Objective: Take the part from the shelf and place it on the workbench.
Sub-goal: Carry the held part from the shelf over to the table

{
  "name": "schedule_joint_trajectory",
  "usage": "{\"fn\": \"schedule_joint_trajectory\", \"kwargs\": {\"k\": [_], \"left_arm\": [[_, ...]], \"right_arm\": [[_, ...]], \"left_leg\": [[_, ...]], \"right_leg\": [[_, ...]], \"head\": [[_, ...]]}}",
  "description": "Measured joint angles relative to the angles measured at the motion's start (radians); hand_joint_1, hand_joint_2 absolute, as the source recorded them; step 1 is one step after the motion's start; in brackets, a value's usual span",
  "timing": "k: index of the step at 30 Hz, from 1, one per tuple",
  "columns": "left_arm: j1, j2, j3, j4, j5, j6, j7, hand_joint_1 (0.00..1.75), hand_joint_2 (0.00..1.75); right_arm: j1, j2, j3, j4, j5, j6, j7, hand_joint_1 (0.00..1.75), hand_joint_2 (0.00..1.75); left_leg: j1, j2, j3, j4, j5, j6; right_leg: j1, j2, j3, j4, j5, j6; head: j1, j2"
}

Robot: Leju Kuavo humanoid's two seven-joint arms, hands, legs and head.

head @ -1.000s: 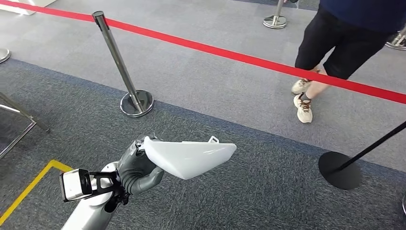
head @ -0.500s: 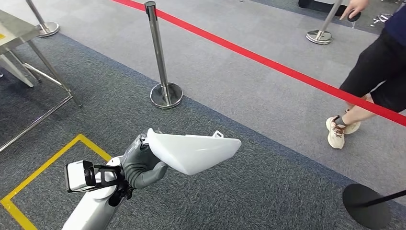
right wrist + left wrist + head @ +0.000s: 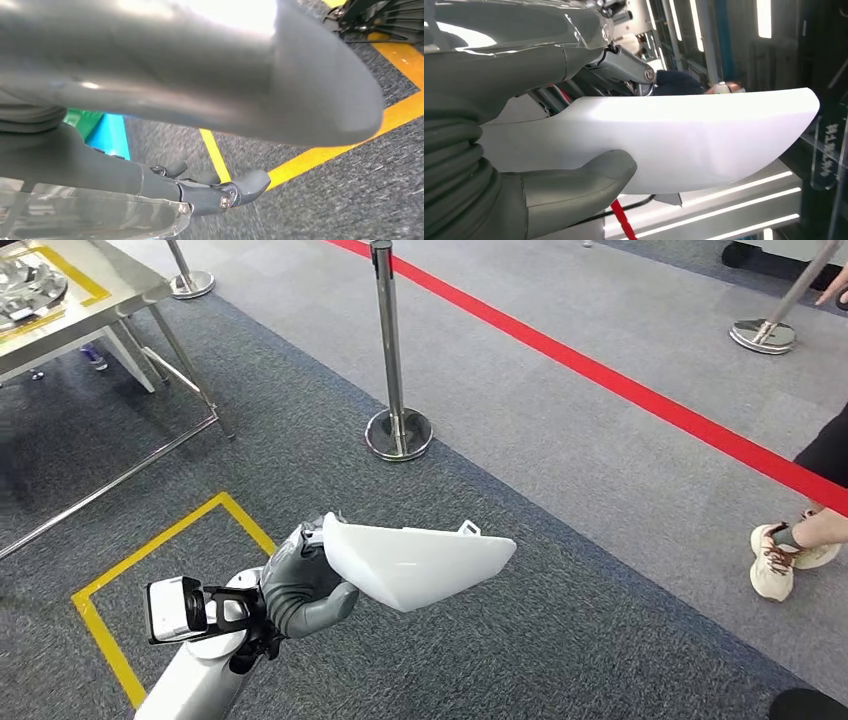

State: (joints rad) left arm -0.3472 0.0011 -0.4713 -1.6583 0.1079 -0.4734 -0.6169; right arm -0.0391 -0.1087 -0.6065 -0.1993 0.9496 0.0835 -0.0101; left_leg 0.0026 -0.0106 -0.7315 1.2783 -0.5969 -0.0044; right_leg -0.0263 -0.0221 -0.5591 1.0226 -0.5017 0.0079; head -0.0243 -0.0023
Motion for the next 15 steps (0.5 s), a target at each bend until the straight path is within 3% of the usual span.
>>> {"fn": "schedule_joint_trajectory", "kwargs": {"k": [1,2,3,5,7,9,10,12,13,15], "left_arm": [[0.002,0.001,-0.001,0.0,-0.001,0.0,0.001,1.75,1.75],[0.003,0.002,-0.001,0.0,-0.002,0.0,0.001,1.75,1.75],[0.004,0.003,-0.001,-0.001,-0.002,0.0,0.002,1.75,1.75],[0.003,0.003,-0.002,-0.006,-0.002,0.0,0.002,1.75,1.75],[0.001,0.003,-0.004,-0.012,-0.002,0.0,0.003,1.75,1.75],[0.001,0.005,-0.005,-0.014,-0.002,0.001,0.003,1.75,1.75],[0.001,0.006,-0.005,-0.015,-0.003,0.001,0.003,1.75,1.75],[0.0,0.005,-0.006,-0.017,-0.003,0.001,0.002,1.75,1.75],[0.0,0.005,-0.007,-0.016,-0.003,0.001,0.002,1.75,1.75],[0.001,0.005,-0.01,-0.014,-0.003,0.001,0.002,1.75,1.75]], "right_arm": [[0.0,0.0,0.0,0.0,0.0,0.0,0.0,0.0,0.0],[0.0,0.0,0.0,0.0,0.0,0.0,-0.001,0.0,0.0],[-0.002,0.001,0.0,0.0,0.0,0.0,-0.001,0.0,0.0],[-0.003,0.002,0.0,0.0,0.0,0.0,-0.002,0.0,0.0],[-0.003,0.003,0.0,0.0,0.0,0.0,-0.002,0.0,0.0],[-0.006,0.004,0.0,0.0,0.001,0.0,-0.002,0.0,0.0],[-0.009,0.005,0.0,-0.001,0.001,0.0,-0.002,0.0,0.0],[-0.011,0.007,0.0,-0.001,0.001,0.0,-0.002,0.0,0.0],[-0.01,0.008,-0.001,-0.001,0.001,0.0,-0.002,0.0,0.0],[-0.004,0.008,-0.003,-0.001,0.001,0.0,0.003,0.0,0.0]], "left_leg": [[0.0,0.003,-0.013,0.022,0.001,0.001],[-0.001,0.006,-0.007,0.008,0.019,0.003],[-0.003,0.015,0.022,-0.05,0.052,0.008],[-0.013,0.062,0.099,-0.191,0.106,0.021],[-0.024,0.085,0.134,-0.259,0.119,0.03],[-0.024,0.061,0.136,-0.266,0.121,0.037],[-0.021,0.048,0.139,-0.272,0.124,0.041],[-0.012,0.025,0.147,-0.281,0.131,0.051],[-0.01,0.014,0.147,-0.282,0.131,0.053],[-0.009,-0.016,0.147,-0.281,0.131,0.055]], "right_leg": [[0.001,-0.014,0.001,0.0,-0.001,-0.001],[0.002,-0.027,0.002,0.0,-0.003,-0.001],[0.003,-0.039,0.006,0.0,-0.006,0.0],[0.007,-0.06,0.014,0.0,-0.012,0.004],[0.01,-0.081,0.021,-0.001,-0.018,0.013],[0.009,-0.102,0.03,-0.006,-0.022,0.023],[0.008,-0.095,0.033,-0.004,-0.028,0.029],[0.005,-0.044,0.011,0.054,-0.063,0.037],[0.004,-0.013,-0.016,0.111,-0.091,0.04],[0.004,0.013,-0.088,0.244,-0.138,0.044]], "head": [[0.0,0.0],[0.0,0.0],[0.0,0.0],[0.0,0.0],[0.0,0.0],[0.0,0.0],[0.001,0.0],[0.005,0.0],[0.008,0.0],[0.012,0.0]]}}
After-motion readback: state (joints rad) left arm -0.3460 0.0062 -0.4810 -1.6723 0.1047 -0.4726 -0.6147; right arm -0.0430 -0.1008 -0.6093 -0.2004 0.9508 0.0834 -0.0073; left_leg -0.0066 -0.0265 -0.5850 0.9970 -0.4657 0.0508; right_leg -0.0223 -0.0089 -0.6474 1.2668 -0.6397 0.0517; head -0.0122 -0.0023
